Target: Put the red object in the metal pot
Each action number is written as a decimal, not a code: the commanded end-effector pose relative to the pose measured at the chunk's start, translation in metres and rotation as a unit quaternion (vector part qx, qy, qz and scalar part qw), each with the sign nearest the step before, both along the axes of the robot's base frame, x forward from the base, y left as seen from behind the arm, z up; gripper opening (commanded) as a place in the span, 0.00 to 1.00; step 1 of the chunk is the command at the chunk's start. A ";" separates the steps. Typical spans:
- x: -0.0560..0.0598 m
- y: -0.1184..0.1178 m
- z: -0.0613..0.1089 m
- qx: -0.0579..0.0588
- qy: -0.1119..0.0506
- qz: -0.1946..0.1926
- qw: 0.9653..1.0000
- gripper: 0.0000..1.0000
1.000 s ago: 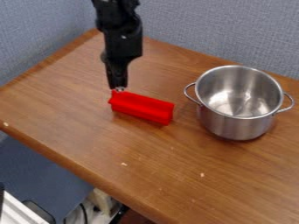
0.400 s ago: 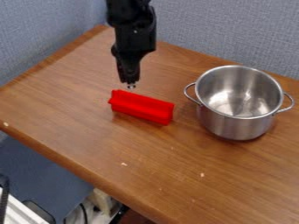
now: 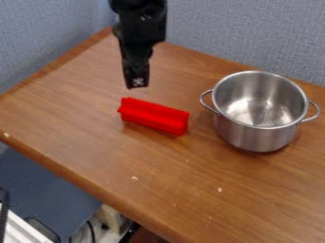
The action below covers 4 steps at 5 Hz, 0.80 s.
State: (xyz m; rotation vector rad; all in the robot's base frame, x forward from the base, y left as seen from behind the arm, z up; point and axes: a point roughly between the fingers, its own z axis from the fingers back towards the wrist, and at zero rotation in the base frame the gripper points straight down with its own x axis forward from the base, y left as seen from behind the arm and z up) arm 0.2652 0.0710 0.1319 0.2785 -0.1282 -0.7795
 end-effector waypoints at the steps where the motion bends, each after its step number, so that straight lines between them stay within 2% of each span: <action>1: 0.008 0.006 0.007 0.004 -0.026 -0.016 1.000 1.00; 2: 0.008 0.006 -0.001 -0.007 -0.023 -0.022 0.999 1.00; 3: 0.013 0.008 -0.022 -0.027 -0.014 -0.054 0.998 1.00; 4: 0.019 0.009 -0.045 -0.051 -0.016 -0.063 0.997 1.00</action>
